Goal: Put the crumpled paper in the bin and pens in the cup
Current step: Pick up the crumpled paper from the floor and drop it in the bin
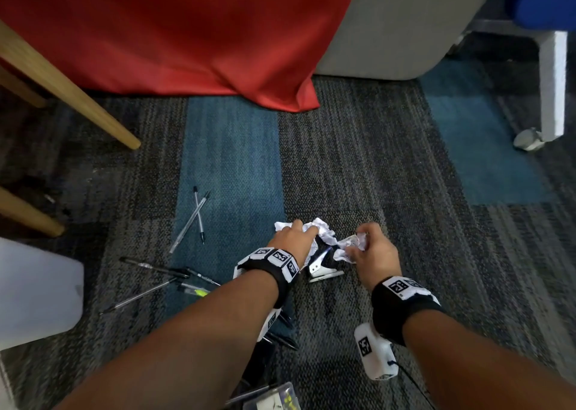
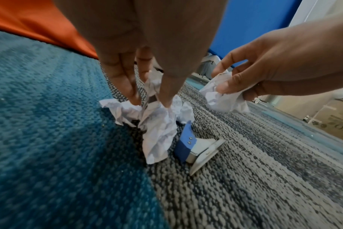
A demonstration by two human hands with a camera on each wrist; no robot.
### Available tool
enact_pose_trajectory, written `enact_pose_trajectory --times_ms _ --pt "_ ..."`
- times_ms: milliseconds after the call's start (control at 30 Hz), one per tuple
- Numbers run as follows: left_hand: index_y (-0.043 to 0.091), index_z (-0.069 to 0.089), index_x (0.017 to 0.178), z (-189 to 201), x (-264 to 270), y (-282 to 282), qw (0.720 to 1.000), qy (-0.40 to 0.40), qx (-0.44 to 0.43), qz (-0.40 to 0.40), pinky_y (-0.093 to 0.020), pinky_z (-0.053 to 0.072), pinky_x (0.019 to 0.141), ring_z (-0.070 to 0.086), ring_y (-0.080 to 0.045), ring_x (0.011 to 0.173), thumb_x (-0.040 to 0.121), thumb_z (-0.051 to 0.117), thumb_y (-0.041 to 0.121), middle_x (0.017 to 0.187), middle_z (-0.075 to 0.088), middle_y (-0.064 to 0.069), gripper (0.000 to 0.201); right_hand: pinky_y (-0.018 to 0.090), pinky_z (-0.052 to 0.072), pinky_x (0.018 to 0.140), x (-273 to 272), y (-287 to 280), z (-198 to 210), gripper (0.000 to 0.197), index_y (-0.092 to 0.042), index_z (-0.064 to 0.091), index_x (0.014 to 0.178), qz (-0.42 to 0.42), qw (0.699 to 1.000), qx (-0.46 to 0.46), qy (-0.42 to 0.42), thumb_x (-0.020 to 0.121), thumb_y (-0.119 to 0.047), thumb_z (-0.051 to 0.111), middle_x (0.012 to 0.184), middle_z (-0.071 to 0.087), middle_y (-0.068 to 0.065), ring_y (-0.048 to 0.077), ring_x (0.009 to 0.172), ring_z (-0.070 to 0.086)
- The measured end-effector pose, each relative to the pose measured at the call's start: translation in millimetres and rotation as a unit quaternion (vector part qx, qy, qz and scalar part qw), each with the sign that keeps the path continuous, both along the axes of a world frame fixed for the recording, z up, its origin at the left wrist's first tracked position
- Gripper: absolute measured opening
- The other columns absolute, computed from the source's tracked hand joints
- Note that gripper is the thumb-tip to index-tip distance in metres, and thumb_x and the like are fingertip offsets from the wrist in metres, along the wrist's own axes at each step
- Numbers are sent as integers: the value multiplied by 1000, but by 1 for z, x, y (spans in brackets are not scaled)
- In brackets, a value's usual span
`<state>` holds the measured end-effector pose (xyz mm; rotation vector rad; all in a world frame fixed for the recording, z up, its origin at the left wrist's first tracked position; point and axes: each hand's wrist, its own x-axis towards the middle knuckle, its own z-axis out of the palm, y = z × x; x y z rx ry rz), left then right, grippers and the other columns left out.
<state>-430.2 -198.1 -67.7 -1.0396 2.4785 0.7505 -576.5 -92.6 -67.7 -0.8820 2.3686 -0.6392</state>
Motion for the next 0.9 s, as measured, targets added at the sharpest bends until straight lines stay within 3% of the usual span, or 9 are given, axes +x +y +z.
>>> enact_pose_trajectory --times_ms 100,200,333,433,500,633,900 --pt "21 38 137 4 7 -3 999 25 7 22 -45 47 89 51 -39 106 87 50 4 121 39 -15 54 23 41 83 6 -8 2 32 -19 58 119 23 1000 -13 14 88 -15 67 109 63 9 24 99 59" --pt "18 46 128 17 16 -8 997 50 17 56 -44 47 83 56 -40 96 88 50 6 119 37 -13 42 29 42 90 17 -18 6 31 -18 61 123 58 998 -2 37 92 -15 61 114 58 14 31 106 57" --pt "17 52 119 35 34 -19 992 78 9 103 -44 48 81 57 -38 86 88 47 2 114 35 -12 35 30 39 88 33 -33 12 22 -13 66 113 55 998 -7 31 92 -14 61 111 56 17 34 103 56" --pt "19 49 124 57 53 -26 988 82 4 134 -43 48 81 55 -36 82 87 45 -1 120 33 -12 43 30 36 84 49 -46 21 15 -10 65 105 59 998 -28 17 91 -14 60 108 55 16 33 97 55" --pt "19 42 134 77 68 -32 988 74 1 138 -44 48 86 57 -38 90 86 45 -3 130 29 -13 53 27 34 79 66 -57 32 13 -10 65 102 68 996 -59 7 91 -13 60 104 57 13 28 90 54" --pt "20 36 141 123 101 -48 984 78 -28 160 -43 44 96 52 -39 110 86 47 -4 135 30 -13 61 23 28 61 107 -90 60 5 -14 60 98 79 989 -120 -24 93 -15 57 78 59 5 26 74 55" --pt "16 46 130 230 178 -76 939 184 -146 251 -40 42 86 46 -33 108 92 44 6 127 33 -14 39 21 33 64 211 -153 134 2 -20 59 94 154 955 -238 -87 93 -19 58 75 61 -9 15 71 57"
